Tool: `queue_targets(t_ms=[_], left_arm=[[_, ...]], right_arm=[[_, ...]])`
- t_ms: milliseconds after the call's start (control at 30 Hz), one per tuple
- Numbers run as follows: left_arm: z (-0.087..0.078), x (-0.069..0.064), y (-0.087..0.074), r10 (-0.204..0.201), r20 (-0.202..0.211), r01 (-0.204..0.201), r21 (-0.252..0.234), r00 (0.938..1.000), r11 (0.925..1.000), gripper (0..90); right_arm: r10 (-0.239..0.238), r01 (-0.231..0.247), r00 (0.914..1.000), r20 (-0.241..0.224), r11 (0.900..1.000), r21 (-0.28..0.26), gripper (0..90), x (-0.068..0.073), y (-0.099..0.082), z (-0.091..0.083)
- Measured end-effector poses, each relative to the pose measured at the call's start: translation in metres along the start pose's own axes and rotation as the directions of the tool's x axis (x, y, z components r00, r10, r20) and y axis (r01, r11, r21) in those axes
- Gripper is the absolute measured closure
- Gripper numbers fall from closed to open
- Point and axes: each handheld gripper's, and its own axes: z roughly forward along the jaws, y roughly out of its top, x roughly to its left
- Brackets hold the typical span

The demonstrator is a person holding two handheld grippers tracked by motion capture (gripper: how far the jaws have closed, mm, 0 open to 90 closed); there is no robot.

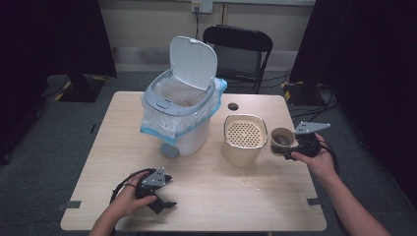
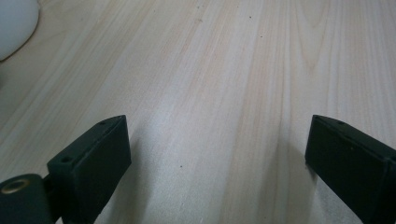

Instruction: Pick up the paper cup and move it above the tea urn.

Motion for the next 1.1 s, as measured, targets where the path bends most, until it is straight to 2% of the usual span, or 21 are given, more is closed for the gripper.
queue_targets(t_ms=[333, 867, 1100], left_arm=[[0.0, 0.0, 0.0, 0.0, 0.0, 0.0, 0.0, 1.0, 1.0, 6.3], [0.0, 0.0, 0.0, 0.0, 0.003, 0.0, 0.002, 1.0, 1.0, 6.3], [0.0, 0.0, 0.0, 0.001, 0.003, -0.001, 0.001, 1.0, 1.0, 6.3]], right_arm=[[-0.005, 0.005, 0.9996, 0.026, 1.0, 0.005, 28.7, -0.012, 0.016, -0.001], [0.003, -0.003, 0.9972, 0.075, 1.0, 0.005, 28.9, -0.033, 0.032, 0.002], [0.011, -0.011, 0.9961, 0.088, 0.9999, -0.005, 28.9, -0.044, 0.04, 0.01]])
